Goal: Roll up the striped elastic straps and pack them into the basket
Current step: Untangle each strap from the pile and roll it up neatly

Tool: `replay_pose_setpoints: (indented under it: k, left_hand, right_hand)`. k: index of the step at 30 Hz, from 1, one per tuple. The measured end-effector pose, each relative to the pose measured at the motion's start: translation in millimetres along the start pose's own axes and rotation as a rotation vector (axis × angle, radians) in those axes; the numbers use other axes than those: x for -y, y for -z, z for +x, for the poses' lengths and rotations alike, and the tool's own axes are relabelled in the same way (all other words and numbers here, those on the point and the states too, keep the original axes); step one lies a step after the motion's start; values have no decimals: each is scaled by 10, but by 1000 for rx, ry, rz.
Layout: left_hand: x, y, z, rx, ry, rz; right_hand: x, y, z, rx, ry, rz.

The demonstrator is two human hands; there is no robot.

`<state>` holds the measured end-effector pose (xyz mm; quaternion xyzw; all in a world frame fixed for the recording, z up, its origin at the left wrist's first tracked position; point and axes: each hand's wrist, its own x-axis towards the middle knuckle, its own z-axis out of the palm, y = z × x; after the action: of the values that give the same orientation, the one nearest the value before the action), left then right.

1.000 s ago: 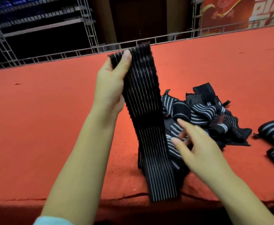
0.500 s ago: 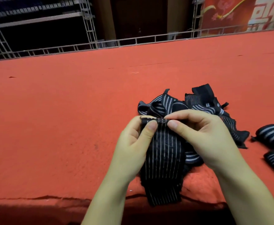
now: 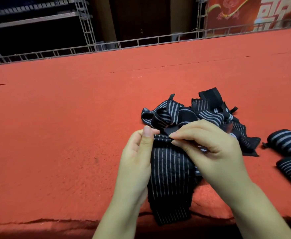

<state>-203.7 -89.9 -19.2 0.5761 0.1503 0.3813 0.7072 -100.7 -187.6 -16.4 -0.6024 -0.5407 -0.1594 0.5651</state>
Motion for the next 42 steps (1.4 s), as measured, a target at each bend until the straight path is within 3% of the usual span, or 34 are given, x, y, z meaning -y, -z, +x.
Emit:
replay_pose_setpoints:
  k: [4, 10, 14, 18, 22, 29, 35, 38, 42]
  left_hand:
    - [-21, -5, 15, -10, -23, 92]
    - [-2, 56, 28, 53, -120, 227]
    - [-51, 55, 13, 95, -171, 268]
    - [-30, 61, 25, 162, -96, 192]
    - [-17, 72, 51, 88, -152, 211]
    - [-17, 67, 39, 97, -157, 162]
    - [-21, 49, 55, 151, -25, 19]
    - [-16, 24, 26, 160, 71, -8]
    - [42, -98, -86, 85, 15, 105]
  right_hand:
    - [-8, 20, 23, 58, 22, 8]
    - [38, 97, 39, 149, -378, 326]
    - [37, 97, 44, 109, -565, 361]
    - [34, 93, 37, 75, -543, 433]
    - [57, 82, 26, 88, -513, 453]
    - [27, 142, 33, 221, -470, 289]
    - [29, 119, 28, 141, -518, 387]
    - [53, 94, 34, 0, -536, 461]
    - [121, 25, 60, -160, -449, 350]
